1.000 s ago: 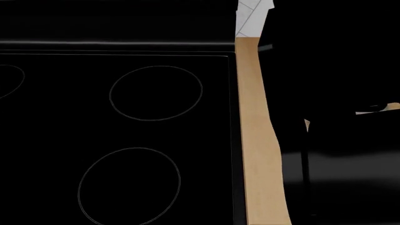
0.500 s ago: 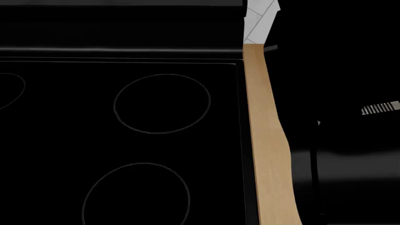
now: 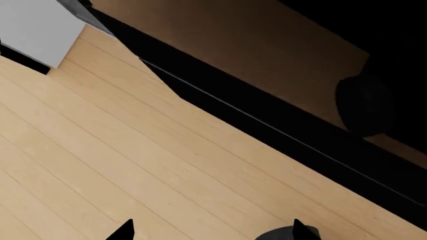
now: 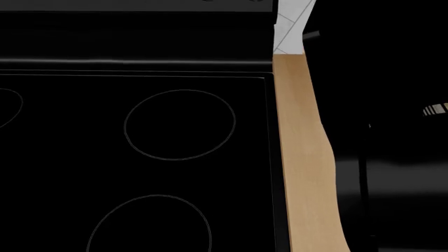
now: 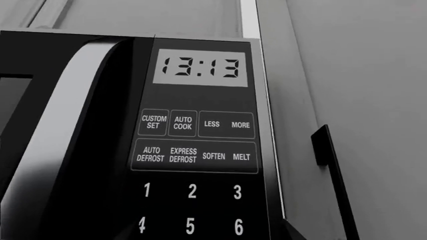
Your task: Press the stop button on the microwave
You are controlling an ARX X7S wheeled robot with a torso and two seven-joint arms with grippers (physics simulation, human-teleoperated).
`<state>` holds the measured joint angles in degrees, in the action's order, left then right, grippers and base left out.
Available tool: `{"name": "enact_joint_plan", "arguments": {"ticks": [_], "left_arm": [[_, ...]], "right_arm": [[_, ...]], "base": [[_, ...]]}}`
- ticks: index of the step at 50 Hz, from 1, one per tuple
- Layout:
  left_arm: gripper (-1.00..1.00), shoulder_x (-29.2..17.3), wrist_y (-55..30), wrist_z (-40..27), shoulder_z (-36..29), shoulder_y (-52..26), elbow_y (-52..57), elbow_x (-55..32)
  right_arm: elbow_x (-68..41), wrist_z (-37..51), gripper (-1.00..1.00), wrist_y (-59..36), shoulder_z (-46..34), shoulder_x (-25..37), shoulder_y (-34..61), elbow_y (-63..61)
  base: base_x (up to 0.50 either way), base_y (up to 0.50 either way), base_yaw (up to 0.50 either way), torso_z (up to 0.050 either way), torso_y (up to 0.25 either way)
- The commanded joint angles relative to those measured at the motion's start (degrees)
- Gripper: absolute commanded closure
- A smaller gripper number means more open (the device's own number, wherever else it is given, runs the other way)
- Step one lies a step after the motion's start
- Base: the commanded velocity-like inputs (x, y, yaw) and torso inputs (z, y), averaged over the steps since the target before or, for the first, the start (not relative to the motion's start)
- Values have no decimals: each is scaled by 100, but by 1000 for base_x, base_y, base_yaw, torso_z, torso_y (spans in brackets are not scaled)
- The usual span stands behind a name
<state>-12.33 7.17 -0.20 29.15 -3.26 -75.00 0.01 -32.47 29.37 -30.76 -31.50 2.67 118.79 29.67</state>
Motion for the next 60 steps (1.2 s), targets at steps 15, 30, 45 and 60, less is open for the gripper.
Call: {"name": "enact_joint_plan", "arguments": {"ticks": [15, 30, 45, 60], "left_arm": [[-100, -3, 2, 1, -8, -23, 1, -1], [-100, -3, 2, 1, -8, -23, 1, -1], [-100, -3, 2, 1, -8, -23, 1, -1], [-100, -3, 2, 1, -8, -23, 1, -1]], "right_arm": [[-133, 66, -100, 111, -190, 78, 30, 10], [-358, 405, -100, -625, -228, 348, -59, -403], [-905, 839, 100, -1666, -5, 685, -26, -1486], [-1666, 1470, 100, -2503, 396, 1013, -357, -3061]], "base": [[167, 20, 0, 38, 39], [0, 0, 0, 0, 0], [0, 0, 0, 0, 0], [0, 0, 0, 0, 0]]}}
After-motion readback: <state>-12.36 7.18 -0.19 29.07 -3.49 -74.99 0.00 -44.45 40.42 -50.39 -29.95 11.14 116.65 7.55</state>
